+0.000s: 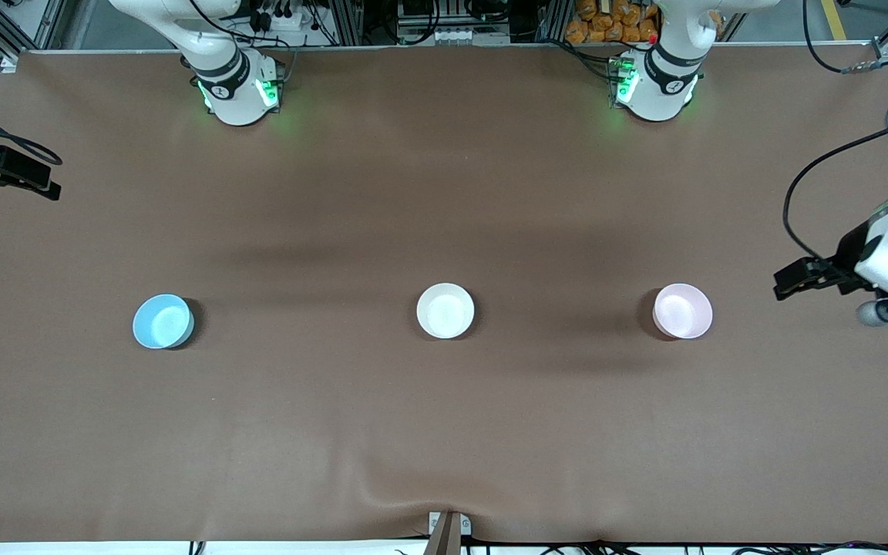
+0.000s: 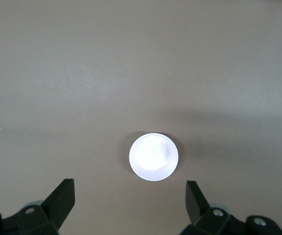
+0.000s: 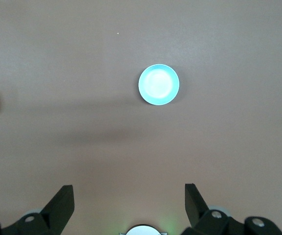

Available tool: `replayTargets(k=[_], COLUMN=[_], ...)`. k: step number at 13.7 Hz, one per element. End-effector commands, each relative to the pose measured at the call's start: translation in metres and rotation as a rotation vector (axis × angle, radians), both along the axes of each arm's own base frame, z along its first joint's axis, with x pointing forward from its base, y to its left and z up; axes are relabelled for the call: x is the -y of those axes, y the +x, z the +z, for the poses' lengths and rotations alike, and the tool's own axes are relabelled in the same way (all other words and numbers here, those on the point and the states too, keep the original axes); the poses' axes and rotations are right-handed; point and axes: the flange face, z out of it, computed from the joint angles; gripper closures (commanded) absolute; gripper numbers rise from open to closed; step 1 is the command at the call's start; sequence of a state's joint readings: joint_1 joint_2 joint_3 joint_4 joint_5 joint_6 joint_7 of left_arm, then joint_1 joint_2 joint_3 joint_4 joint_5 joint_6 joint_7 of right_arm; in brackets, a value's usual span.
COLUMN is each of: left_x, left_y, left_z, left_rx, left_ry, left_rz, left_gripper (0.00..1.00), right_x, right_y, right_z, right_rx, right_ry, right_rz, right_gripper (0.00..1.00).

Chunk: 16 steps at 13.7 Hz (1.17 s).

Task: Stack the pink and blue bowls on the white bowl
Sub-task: 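Move the left gripper down to the pink bowl rim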

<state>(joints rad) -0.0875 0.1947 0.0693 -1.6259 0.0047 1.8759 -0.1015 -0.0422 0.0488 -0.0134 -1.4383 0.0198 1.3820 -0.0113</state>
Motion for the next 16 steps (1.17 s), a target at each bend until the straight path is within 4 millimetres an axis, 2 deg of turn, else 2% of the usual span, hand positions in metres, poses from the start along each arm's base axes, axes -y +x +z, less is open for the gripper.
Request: replayTargets(k=[1, 6, 9, 12, 16], left_x=[0.003, 0.001, 0.000, -0.002, -0.003], left_y=[-0.007, -0.018, -0.018, -0.015, -0.014], left_z=[-0.034, -0.087, -0.127, -0.179, -0.238], left_rx=[0.003, -0.007, 0.006, -0.054, -0.069], left_ry=[0.000, 0.001, 0.002, 0.008, 0.012], left_rz=[-0.016, -0.018, -0.017, -0.015, -0.015], left_gripper=[0.00, 0.00, 0.00, 0.00, 0.00], right_x=[0.002, 0.002, 0.002, 0.002, 0.002], right_y=[-0.006, -0.005, -0.005, -0.005, -0.005], right_z=[0.004, 0.003, 0.003, 0.003, 0.003], right_rx=[-0.002, -0.005, -0.005, -0.005, -0.005], right_ry=[-0.001, -0.001, -0.001, -0.001, -0.001], right_rz=[-0.006, -0.006, -0.006, -0.006, -0.006], right_gripper=[0.00, 0.00, 0.00, 0.00, 0.00])
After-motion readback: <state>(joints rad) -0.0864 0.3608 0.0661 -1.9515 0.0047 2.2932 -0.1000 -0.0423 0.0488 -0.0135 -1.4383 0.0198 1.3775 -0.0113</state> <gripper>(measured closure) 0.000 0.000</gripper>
